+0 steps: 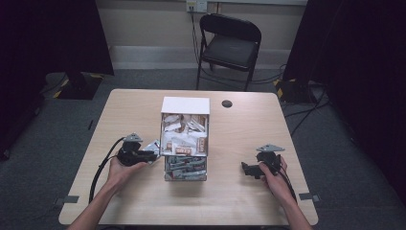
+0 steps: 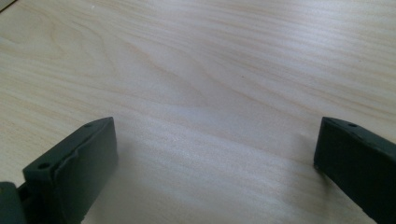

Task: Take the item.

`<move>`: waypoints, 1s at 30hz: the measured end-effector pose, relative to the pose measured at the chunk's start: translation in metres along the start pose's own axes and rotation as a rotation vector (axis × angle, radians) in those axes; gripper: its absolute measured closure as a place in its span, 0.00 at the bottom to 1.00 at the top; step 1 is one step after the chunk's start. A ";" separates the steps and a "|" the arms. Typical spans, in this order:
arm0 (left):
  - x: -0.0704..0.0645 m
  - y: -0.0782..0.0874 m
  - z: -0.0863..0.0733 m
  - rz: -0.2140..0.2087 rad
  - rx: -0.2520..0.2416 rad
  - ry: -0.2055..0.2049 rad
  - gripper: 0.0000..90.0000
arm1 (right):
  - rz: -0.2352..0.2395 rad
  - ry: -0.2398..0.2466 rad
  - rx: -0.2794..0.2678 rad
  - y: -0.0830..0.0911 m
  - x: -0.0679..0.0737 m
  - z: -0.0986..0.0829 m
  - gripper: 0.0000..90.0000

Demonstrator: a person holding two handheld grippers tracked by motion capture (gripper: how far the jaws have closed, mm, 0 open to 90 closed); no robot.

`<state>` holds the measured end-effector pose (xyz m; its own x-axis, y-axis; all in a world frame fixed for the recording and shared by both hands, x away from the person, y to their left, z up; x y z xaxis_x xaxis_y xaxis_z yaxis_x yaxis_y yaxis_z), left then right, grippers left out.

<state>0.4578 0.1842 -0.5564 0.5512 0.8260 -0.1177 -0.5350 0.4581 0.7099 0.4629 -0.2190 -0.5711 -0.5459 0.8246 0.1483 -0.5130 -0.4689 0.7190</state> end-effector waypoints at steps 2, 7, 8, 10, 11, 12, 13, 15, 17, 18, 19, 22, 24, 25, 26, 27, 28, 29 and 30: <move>0.001 0.000 0.001 0.003 -0.003 0.001 0.77 | 0.000 0.000 0.000 0.000 0.000 0.000 0.00; 0.003 0.000 0.002 0.017 -0.013 0.015 0.71 | 0.000 0.000 0.000 0.000 0.000 0.000 0.00; 0.003 0.001 0.003 0.023 -0.017 0.015 0.71 | 0.000 0.000 0.000 0.000 0.000 0.000 0.00; 0.003 0.001 0.005 0.029 -0.028 0.021 0.67 | 0.000 0.000 0.000 0.000 0.000 0.000 0.00; 0.003 0.001 0.005 0.026 -0.030 0.028 0.64 | 0.000 0.001 0.000 0.000 0.000 0.000 0.00; 0.004 0.001 0.006 0.031 -0.032 0.034 0.63 | 0.000 0.000 0.000 0.000 0.000 0.000 0.00; 0.004 0.002 0.006 0.034 -0.032 0.038 0.61 | 0.000 0.000 0.000 0.000 0.000 0.000 0.00; 0.005 0.002 0.006 0.037 -0.032 0.042 0.59 | 0.000 0.000 0.000 0.000 0.000 0.000 0.00; 0.006 0.002 0.006 0.040 -0.032 0.041 0.57 | 0.000 0.001 0.000 0.000 0.000 0.000 0.00; 0.006 0.003 0.007 0.039 -0.035 0.048 0.56 | 0.000 0.001 0.000 0.000 0.000 0.000 0.00; 0.006 0.003 0.007 0.039 -0.036 0.050 0.55 | 0.000 0.001 0.000 0.000 0.000 0.000 0.00; 0.007 0.004 0.008 0.041 -0.035 0.049 0.49 | 0.000 0.000 0.000 0.000 0.000 0.000 0.00; 0.006 0.004 0.008 0.047 -0.031 0.046 0.45 | 0.000 0.000 0.000 0.000 0.000 0.000 0.00; 0.006 0.004 0.008 0.047 -0.031 0.046 0.43 | 0.000 0.000 0.000 0.000 0.000 0.000 0.00; 0.006 0.005 0.008 0.047 -0.026 0.035 0.43 | 0.000 0.000 0.000 0.000 0.000 0.000 0.00; 0.005 0.006 0.007 0.055 -0.022 0.021 0.43 | 0.000 0.000 0.000 0.000 0.000 0.000 0.00; 0.005 0.009 0.008 0.055 -0.024 0.024 0.42 | 0.000 0.000 0.000 0.000 0.000 0.000 0.00; 0.006 0.011 0.008 0.059 -0.025 0.029 0.40 | 0.000 0.000 0.000 0.000 0.000 0.000 0.00; 0.007 0.012 0.009 0.069 -0.027 0.030 0.37 | 0.000 0.000 0.000 0.000 0.000 0.000 0.00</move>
<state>0.4608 0.1929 -0.5424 0.4938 0.8649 -0.0901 -0.5880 0.4085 0.6982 0.4629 -0.2190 -0.5711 -0.5459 0.8246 0.1482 -0.5131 -0.4689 0.7189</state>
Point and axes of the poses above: each handheld gripper's, and its own axes: y roughly backward along the jaws, z roughly out of its top, x roughly to its left, the point moved 9 cm from there along -y, roughly forward along the jaws, and after that the axes turned 12 degrees about z, right-handed, at the moved point
